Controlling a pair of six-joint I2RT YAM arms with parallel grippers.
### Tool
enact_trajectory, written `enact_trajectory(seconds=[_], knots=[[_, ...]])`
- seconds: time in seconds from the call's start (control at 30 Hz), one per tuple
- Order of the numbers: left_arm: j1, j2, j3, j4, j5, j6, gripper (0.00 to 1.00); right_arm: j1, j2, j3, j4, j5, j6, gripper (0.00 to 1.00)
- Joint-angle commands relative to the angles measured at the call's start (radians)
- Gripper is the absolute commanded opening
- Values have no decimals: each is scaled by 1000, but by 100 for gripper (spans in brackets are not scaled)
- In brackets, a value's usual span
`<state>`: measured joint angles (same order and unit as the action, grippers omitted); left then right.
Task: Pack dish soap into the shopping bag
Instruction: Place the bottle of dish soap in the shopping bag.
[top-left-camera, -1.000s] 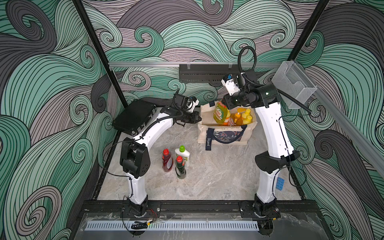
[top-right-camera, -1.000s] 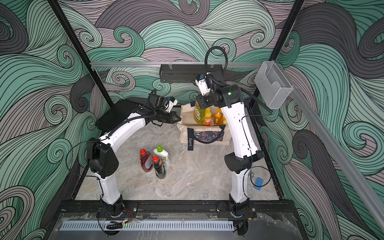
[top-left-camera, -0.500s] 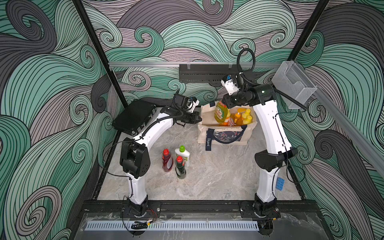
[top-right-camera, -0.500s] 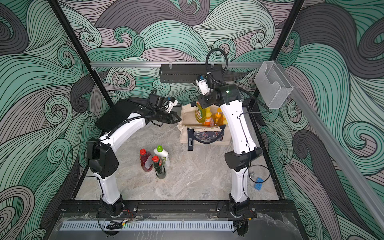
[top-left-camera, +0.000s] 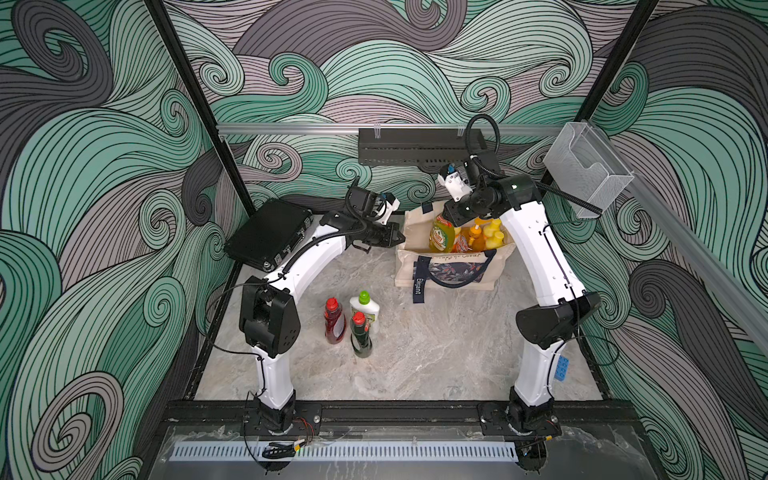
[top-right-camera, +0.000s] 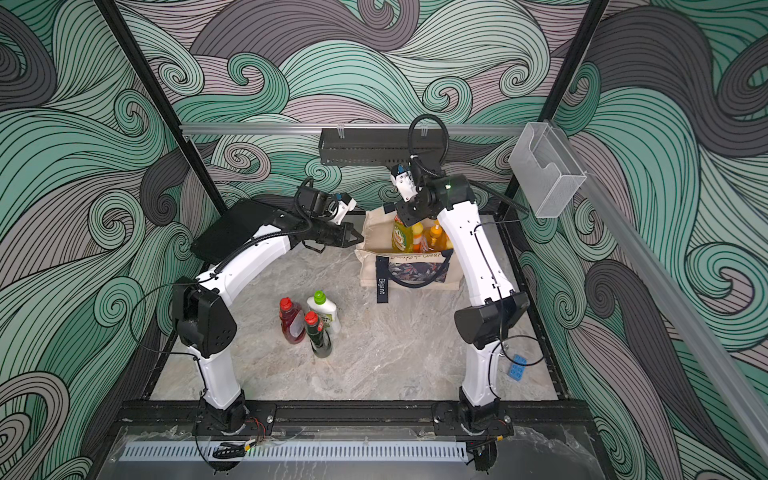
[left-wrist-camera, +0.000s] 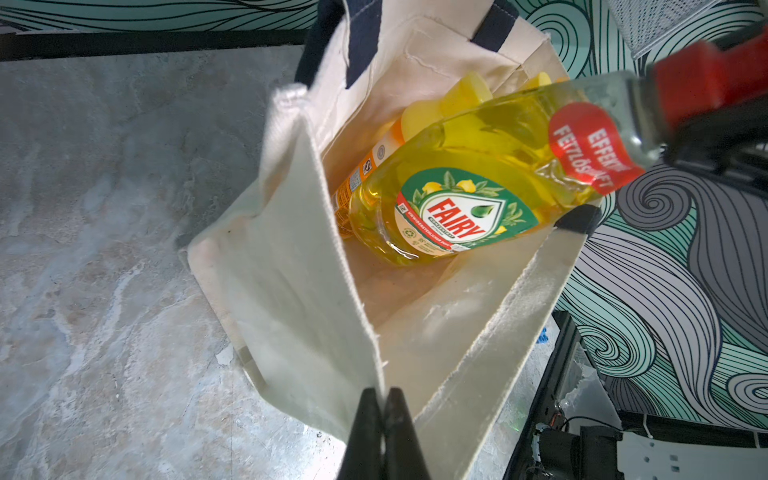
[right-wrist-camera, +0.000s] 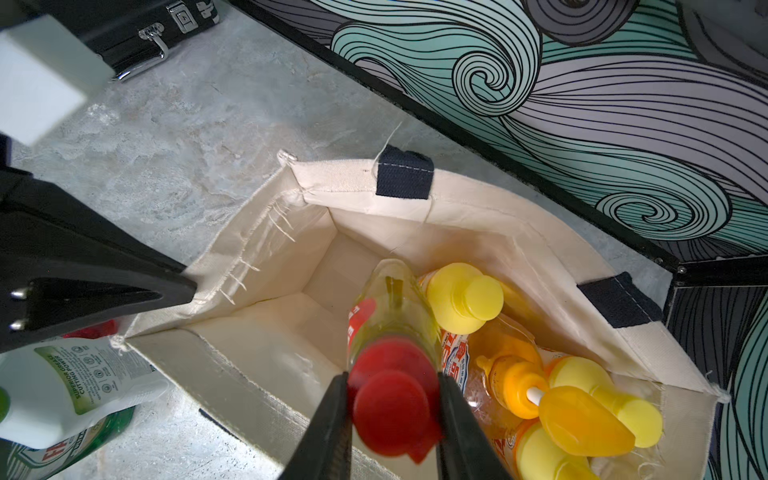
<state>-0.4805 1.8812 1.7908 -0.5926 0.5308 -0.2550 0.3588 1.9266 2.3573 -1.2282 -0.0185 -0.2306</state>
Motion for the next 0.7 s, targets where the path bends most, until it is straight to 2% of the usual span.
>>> enact_trajectory(seconds=[0.0, 0.43, 0.67], knots=[[-6, -48, 44, -16, 28, 2, 0, -18, -100, -29, 126, 23, -27, 0], [1, -33, 66, -30, 37, -12, 0, -27, -267, -345, 266, 14, -47, 0], [2, -44, 61, -36, 46, -17, 0, -28, -283, -401, 279, 20, -53, 0]])
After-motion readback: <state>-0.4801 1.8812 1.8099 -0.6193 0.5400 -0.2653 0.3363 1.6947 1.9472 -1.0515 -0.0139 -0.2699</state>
